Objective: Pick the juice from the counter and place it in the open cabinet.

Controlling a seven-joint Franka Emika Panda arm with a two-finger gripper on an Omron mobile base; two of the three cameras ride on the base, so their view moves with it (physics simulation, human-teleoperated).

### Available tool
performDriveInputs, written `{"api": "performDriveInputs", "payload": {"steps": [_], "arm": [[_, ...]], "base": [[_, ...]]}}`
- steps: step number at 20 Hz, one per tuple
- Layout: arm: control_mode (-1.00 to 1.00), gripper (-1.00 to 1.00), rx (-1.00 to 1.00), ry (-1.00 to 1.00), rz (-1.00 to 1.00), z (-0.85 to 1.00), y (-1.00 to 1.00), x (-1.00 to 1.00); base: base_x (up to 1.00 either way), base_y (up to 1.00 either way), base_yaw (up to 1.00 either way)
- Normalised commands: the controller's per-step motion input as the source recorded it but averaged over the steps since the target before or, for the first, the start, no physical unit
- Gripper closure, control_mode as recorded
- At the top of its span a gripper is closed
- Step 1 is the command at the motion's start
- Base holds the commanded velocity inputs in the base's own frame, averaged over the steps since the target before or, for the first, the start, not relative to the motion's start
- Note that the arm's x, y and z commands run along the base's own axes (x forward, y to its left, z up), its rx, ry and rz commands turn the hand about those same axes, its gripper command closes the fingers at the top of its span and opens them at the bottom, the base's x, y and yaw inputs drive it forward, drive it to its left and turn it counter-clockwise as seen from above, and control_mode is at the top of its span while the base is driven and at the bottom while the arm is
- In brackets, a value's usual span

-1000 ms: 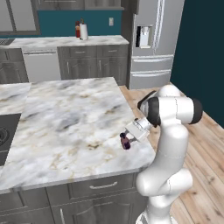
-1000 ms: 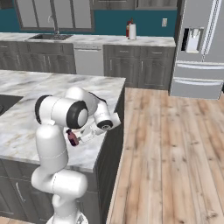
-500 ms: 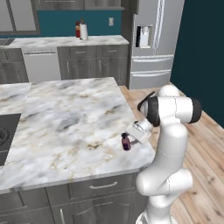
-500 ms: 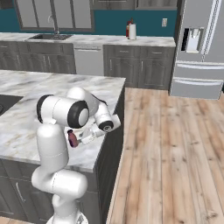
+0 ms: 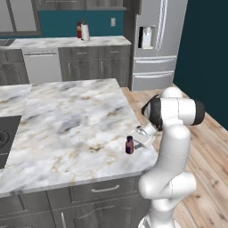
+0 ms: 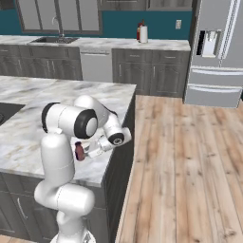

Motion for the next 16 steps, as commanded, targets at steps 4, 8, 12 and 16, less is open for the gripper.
{"api": "performDriveInputs", "payload": {"steps": [4, 8, 12, 16], "arm": [[-1.00, -1.00, 0.12, 0.06, 0.00, 0.00, 0.00, -0.21], [-1.00, -1.00, 0.11, 0.07, 0.00, 0.00, 0.00, -0.19], [-1.00, -1.00, 0.09, 0.07, 0.00, 0.00, 0.00, -0.20], [-1.00, -1.00, 0.06, 0.00, 0.00, 0.00, 0.00, -0.21]], "base": [[0.00, 0.00, 0.00], [0.00, 0.00, 0.00], [0.00, 0.00, 0.00], [0.00, 0.00, 0.00]]}}
